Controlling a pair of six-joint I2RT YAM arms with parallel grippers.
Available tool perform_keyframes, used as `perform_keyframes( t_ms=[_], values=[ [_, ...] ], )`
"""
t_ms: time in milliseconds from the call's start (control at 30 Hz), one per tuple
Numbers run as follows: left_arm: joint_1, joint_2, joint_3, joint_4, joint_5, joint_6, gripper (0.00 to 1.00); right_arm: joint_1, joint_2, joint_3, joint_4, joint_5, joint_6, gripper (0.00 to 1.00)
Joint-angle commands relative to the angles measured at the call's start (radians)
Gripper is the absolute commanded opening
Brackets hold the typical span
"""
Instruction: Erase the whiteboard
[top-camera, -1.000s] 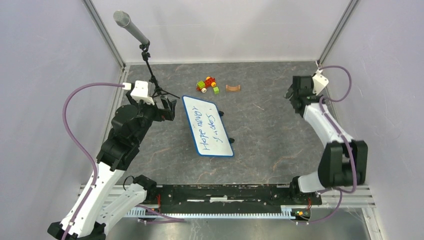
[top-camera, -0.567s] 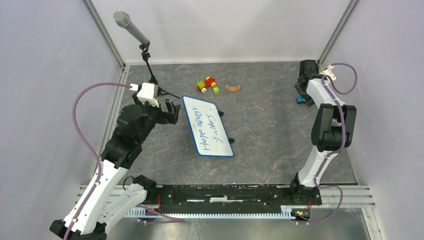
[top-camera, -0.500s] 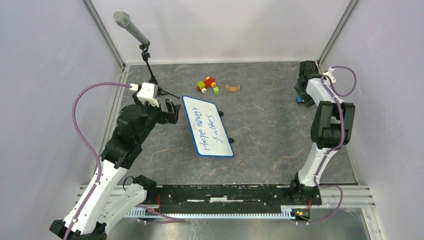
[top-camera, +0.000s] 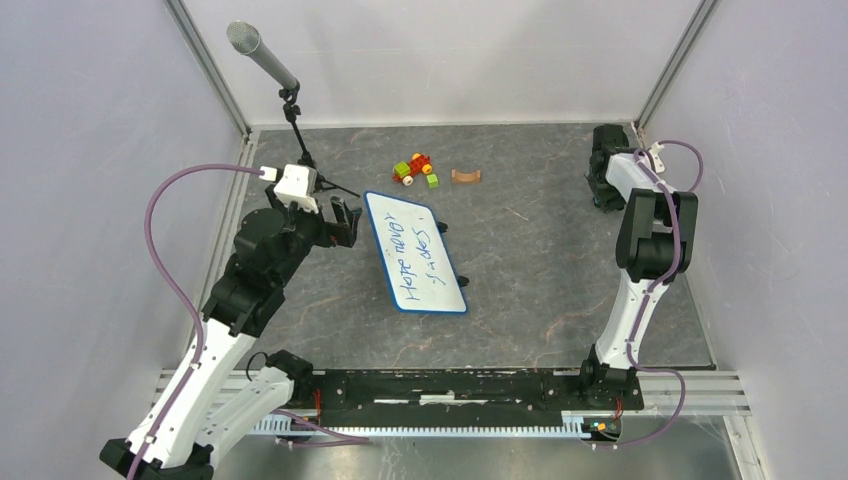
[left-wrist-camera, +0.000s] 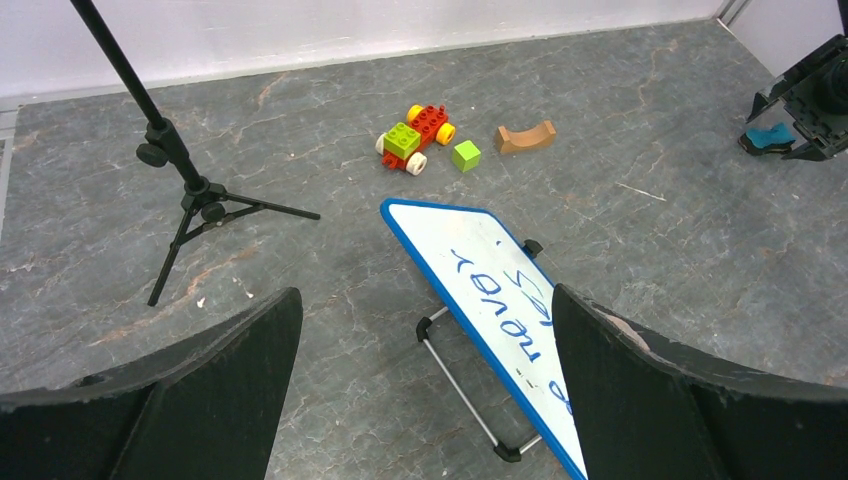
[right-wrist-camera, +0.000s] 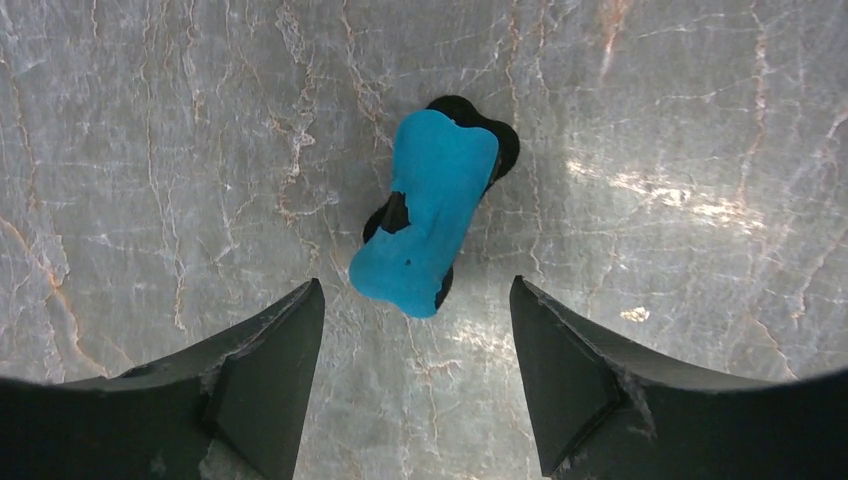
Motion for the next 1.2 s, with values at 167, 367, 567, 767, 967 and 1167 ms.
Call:
perform_keyframes(
  t_ms=[167,367,567,767,967,1167],
  values=[
    [0.006,0.022,0.001,0.036,-0.001,-0.016,1.00,-0.011,0.069,0.065,0.002,0.063,0.018,0.71],
    [0.007,0.033,-0.001,0.036,-0.001,-0.014,1.00,-0.027,0.093,0.067,0.008,0.075,-0.004,0.69],
    [0.007,0.053,-0.005,0.036,0.000,-0.011,1.00,-0.035,0.118,0.096,0.026,0.085,-0.080,0.71],
    [0.006,0.074,-0.010,0.036,-0.001,-0.001,1.00,-0.044,0.127,0.086,0.086,0.071,-0.156,0.59],
    [0.007,0.068,-0.034,0.056,-0.034,0.019,1.00,-0.045,0.115,0.070,0.139,0.027,-0.261,0.41],
    [0.007,0.091,-0.049,0.068,-0.075,0.023,0.99,-0.039,0.040,-0.033,0.235,-0.091,-0.448,0.28]
  ],
)
